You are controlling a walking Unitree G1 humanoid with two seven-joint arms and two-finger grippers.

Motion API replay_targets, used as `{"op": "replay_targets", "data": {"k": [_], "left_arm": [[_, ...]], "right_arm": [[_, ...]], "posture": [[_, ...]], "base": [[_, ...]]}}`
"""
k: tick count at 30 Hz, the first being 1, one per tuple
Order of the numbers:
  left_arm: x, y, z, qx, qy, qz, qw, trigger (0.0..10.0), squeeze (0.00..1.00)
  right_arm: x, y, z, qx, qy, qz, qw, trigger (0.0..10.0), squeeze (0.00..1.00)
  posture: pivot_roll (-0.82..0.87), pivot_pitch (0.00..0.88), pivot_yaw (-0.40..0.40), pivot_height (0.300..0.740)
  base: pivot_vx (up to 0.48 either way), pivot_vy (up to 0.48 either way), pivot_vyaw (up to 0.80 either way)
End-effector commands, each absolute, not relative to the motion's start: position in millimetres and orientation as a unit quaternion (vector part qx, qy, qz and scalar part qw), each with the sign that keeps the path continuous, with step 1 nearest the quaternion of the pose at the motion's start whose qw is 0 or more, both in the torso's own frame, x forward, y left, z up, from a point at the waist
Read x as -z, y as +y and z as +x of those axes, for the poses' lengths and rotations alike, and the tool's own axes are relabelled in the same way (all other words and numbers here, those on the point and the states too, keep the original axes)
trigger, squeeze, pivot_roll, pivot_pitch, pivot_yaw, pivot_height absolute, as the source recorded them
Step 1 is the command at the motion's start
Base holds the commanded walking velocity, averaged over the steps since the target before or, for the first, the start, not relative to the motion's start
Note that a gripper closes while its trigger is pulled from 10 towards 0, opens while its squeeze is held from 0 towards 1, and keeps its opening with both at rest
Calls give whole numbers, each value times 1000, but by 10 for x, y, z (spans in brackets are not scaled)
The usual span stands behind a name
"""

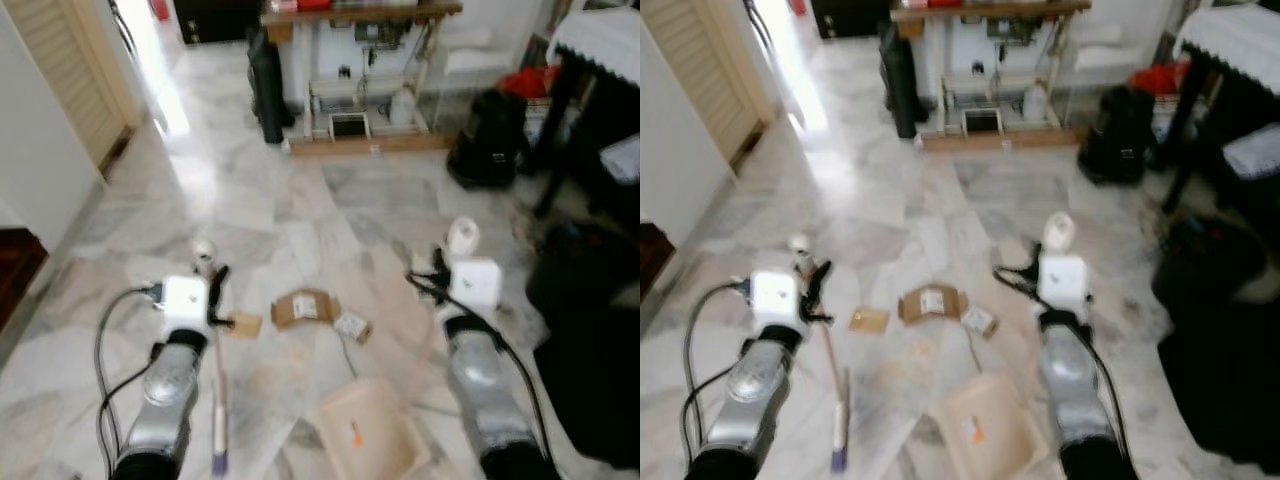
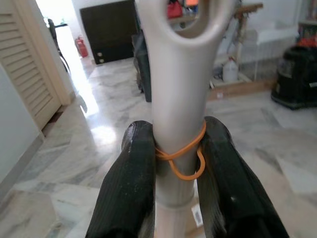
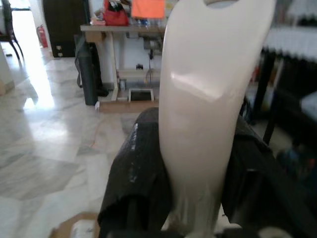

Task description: Sweep floor

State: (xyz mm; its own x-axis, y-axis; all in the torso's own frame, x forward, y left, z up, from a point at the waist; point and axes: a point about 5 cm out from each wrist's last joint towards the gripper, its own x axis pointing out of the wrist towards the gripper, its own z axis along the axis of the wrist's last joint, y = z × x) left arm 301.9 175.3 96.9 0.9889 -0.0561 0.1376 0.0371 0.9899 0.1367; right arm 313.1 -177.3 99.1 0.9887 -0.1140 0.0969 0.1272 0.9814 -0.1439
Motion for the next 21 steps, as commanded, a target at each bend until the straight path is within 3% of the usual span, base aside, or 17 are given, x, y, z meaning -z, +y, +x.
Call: {"op": "replay_targets", "data": {"k": [1,21], "left_arm": [[-1049,1811,3033,15,-88,70,994,10000,0],[-1060,1824,3043,10,-89,70,994,10000,0]], "right_arm": [[-1112,-1653,3180,45,-71,-68,994,10000,0],[-1105,-1662,3186,52,-68,-57,995,10000,0]], "posture": [[59,0,17,740],[63,0,20,740]], "base": [[345,0,0],[345,0,0]]}}
